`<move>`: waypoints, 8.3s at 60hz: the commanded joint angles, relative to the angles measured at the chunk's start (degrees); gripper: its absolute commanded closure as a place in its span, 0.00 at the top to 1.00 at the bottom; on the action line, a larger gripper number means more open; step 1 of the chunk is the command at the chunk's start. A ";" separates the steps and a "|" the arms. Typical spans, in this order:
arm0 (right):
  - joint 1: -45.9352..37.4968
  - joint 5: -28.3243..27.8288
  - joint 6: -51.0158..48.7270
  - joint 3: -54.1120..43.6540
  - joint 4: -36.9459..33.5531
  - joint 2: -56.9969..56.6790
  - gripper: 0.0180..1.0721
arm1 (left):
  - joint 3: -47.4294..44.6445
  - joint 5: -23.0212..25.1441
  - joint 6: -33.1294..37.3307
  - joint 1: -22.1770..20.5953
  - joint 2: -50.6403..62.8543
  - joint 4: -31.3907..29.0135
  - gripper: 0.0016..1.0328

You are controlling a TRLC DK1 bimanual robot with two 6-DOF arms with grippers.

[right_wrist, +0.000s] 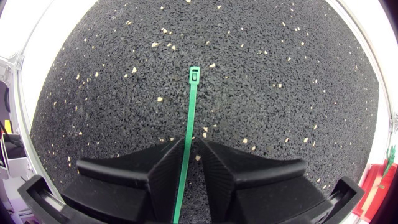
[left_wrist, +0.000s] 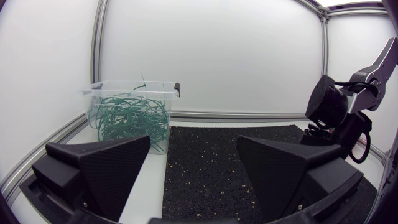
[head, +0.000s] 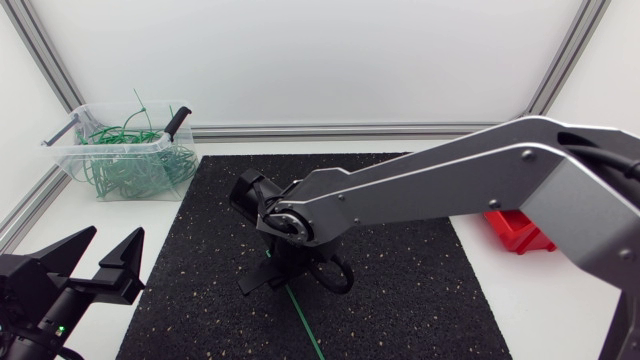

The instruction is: Take a green cable tie from the red box, thread the tail through the head to close it, then place it in the transparent bin on the left.

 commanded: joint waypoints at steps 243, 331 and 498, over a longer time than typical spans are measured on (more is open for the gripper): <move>-6.27 1.14 5.56 -11.10 -7.19 -7.14 0.05 | 25.07 18.07 -7.97 -8.26 42.37 -8.56 0.90; 6.91 27.59 -10.00 -13.12 4.85 -20.41 0.05 | 45.46 24.66 -1.99 -12.04 57.92 -22.62 0.87; 14.29 35.50 0.20 -14.18 6.52 -25.59 0.05 | 46.25 16.49 -12.10 -21.18 67.59 -10.32 0.42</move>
